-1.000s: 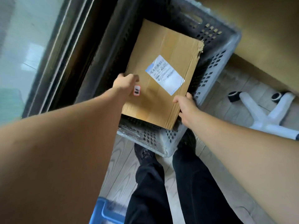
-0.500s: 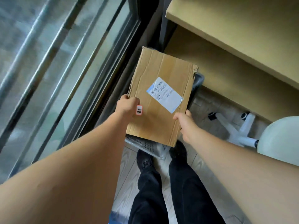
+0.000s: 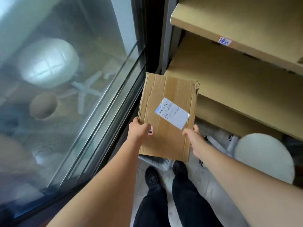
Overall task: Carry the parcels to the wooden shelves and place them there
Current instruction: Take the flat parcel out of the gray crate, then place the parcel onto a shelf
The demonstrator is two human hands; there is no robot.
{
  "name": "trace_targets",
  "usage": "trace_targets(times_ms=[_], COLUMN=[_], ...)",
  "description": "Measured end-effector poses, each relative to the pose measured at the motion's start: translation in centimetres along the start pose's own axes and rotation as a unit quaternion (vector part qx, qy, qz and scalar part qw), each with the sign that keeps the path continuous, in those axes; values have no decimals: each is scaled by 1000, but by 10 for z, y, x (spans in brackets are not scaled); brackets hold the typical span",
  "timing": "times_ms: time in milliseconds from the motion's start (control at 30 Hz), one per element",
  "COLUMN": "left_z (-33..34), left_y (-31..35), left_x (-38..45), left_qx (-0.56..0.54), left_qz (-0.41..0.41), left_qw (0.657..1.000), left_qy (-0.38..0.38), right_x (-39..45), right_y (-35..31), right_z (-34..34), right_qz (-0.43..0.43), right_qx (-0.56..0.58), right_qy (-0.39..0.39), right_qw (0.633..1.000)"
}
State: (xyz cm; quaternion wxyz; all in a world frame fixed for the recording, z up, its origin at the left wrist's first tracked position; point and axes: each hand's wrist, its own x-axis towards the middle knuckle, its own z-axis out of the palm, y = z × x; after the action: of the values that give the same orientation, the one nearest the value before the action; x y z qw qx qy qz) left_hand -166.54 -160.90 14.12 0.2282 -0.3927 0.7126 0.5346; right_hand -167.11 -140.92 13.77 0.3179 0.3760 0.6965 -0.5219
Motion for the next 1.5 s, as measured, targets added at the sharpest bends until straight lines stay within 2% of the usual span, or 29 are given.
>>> trace_targets(times_ms=[133, 367, 500, 700, 933, 1167, 1367, 1500], left_z=[-15, -42, -61, -76, -94, -110, -114, -120], left_y=[25, 48, 85, 112, 157, 164, 169, 174], left_x=[-53, -120, -193, -244, -293, -320, -332, -339], left_qx=[-5, 1, -54, -123, -166, -184, -208, -215], left_qz=[22, 107, 152, 208, 278, 315, 337, 338], left_qw=[1000, 994, 986, 970, 945, 929, 915, 912], left_qy=[-3, -24, -33, -34, -44, -65, -82, -85], right_x=[-62, -154, -193, -236, -285, -323, -334, -340], right_y=[-20, -49, -61, -82, -110, -130, -134, -141], right_z=[-25, -63, -83, -114, -146, -166, -167, -165], right_qz=[-24, -69, -106, -188, -282, -367, -392, -400], right_qx=[2, 34, 58, 83, 118, 160, 169, 194], right_qy=[11, 13, 10, 25, 39, 17, -13, 2], right_qw=[1000, 997, 993, 978, 951, 916, 904, 896])
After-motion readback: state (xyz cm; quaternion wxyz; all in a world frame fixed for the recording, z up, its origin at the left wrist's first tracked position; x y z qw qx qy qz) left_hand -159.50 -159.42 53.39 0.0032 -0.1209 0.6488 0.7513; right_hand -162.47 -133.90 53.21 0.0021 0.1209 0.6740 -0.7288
